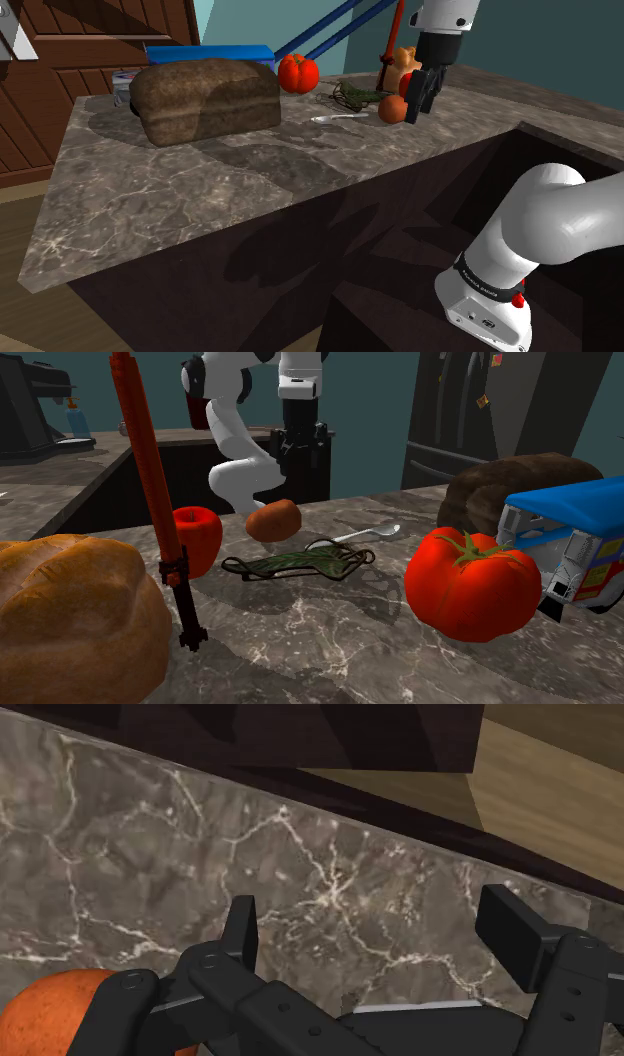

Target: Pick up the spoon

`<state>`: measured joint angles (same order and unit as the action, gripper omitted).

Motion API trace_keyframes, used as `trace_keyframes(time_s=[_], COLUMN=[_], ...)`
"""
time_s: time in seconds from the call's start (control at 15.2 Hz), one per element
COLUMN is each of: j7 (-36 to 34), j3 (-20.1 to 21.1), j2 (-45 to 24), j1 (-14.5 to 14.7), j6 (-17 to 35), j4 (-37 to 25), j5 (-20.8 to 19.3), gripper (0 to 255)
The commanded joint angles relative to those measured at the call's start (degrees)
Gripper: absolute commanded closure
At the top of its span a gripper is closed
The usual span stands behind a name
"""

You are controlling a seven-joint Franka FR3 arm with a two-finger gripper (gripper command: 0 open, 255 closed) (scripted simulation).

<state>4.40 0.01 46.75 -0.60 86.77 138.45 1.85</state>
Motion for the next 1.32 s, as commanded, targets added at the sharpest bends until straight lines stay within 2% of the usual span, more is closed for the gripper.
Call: trace_keyframes(time_s=[0.0, 0.46, 1.06, 1.12, 1.25], j7=[0.00, 21.51, 45.65, 47.64, 47.30], j3=[0.00, -4.09, -5.23, -5.13, -5.16], j2=[0.00, -14.80, -32.23, -33.63, -33.77], j1=[0.00, 4.74, 10.01, 10.43, 10.36], j6=[0.00, 7.12, 16.05, 16.83, 18.32], j4=[0.00, -7.54, -18.86, -19.84, -18.46], j5=[0.00, -9.48, -17.48, -18.06, -18.17], gripper=[0, 0, 0, 0, 0])
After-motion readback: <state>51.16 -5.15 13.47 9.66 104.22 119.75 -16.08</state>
